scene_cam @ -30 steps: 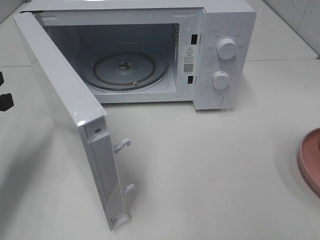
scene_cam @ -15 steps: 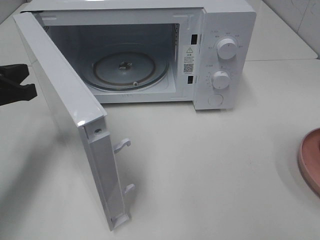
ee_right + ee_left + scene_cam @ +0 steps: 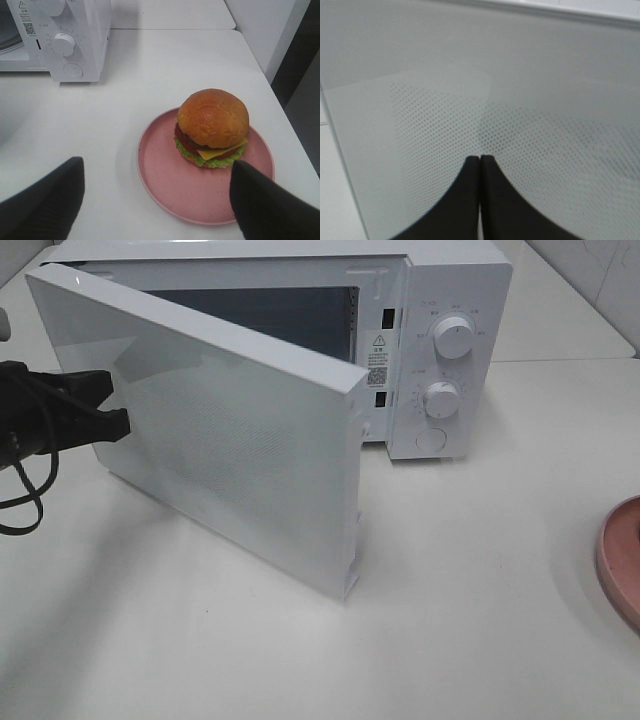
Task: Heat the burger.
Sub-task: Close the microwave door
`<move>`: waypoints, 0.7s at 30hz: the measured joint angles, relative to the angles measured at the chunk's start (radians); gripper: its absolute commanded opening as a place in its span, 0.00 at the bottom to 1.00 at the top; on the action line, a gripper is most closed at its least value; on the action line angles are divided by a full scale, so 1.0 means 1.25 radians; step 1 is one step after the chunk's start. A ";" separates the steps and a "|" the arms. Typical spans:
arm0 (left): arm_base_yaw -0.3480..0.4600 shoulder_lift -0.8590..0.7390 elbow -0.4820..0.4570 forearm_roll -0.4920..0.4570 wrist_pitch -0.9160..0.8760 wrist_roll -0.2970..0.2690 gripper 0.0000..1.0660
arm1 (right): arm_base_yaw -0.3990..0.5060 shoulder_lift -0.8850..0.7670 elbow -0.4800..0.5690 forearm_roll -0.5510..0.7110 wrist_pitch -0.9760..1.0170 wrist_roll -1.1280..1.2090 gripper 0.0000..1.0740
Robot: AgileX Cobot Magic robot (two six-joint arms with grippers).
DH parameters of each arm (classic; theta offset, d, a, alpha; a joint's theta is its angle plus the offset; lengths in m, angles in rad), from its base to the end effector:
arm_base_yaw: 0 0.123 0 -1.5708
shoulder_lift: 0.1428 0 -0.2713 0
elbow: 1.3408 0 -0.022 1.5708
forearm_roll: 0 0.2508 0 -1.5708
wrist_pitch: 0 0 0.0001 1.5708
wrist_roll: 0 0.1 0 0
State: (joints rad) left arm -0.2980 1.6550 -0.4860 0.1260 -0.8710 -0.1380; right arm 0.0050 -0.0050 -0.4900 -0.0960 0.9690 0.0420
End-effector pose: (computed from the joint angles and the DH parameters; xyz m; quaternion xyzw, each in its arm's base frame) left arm 0.2797 -0.0960 0.1550 0.1236 0.7686 -0.1474 0.6101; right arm 0.0211 -0.0078 0.2790 0.0149 0.8287 -0.0349 0.5583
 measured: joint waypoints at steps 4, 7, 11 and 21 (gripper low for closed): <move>-0.014 0.000 -0.002 -0.023 -0.002 0.014 0.00 | 0.000 0.000 0.000 0.001 0.000 0.000 0.71; -0.029 0.000 -0.003 -0.036 0.000 0.018 0.00 | 0.000 0.000 0.000 0.001 0.000 0.000 0.71; -0.053 0.000 -0.030 -0.045 0.035 0.022 0.00 | 0.000 0.000 0.000 0.001 0.000 0.000 0.71; -0.105 0.021 -0.113 -0.101 0.097 0.054 0.00 | 0.000 0.000 0.000 0.001 0.000 0.000 0.71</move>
State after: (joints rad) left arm -0.4290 1.6810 -0.6270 0.0000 -0.7500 -0.0700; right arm 0.0050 -0.0050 -0.4900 -0.0950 0.9690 0.0420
